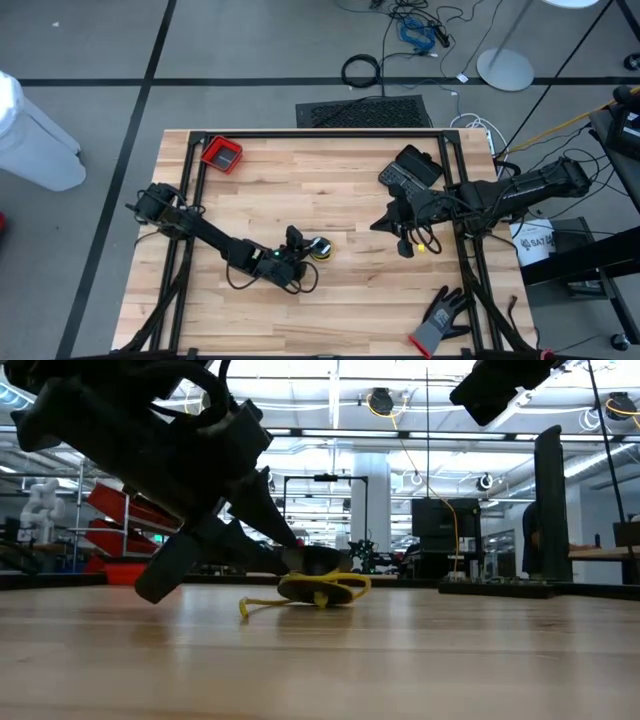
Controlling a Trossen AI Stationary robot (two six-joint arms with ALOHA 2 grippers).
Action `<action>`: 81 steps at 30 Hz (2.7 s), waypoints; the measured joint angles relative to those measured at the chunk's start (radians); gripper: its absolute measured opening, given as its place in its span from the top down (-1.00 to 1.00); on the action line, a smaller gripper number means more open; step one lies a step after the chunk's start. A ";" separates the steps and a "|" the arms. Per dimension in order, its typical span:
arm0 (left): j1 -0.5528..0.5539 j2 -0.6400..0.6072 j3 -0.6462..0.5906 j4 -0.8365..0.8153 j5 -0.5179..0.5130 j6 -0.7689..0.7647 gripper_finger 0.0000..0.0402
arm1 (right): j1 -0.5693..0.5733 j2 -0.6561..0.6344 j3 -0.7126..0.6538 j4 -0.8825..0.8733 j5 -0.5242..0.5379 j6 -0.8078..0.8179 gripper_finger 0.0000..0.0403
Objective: Coil cords
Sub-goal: Uncoil the yellow cable wire from the spool
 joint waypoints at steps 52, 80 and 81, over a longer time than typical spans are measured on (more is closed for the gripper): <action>0.000 -0.002 0.002 0.050 -0.041 0.000 0.21 | 0.000 0.000 0.000 -0.021 -0.001 0.005 1.00; 0.013 0.043 0.002 0.053 -0.044 -0.035 0.80 | 0.000 0.000 0.000 -0.021 -0.001 0.009 1.00; 0.013 0.044 0.002 0.054 -0.062 -0.044 0.84 | 0.000 0.000 0.000 -0.021 -0.001 0.009 1.00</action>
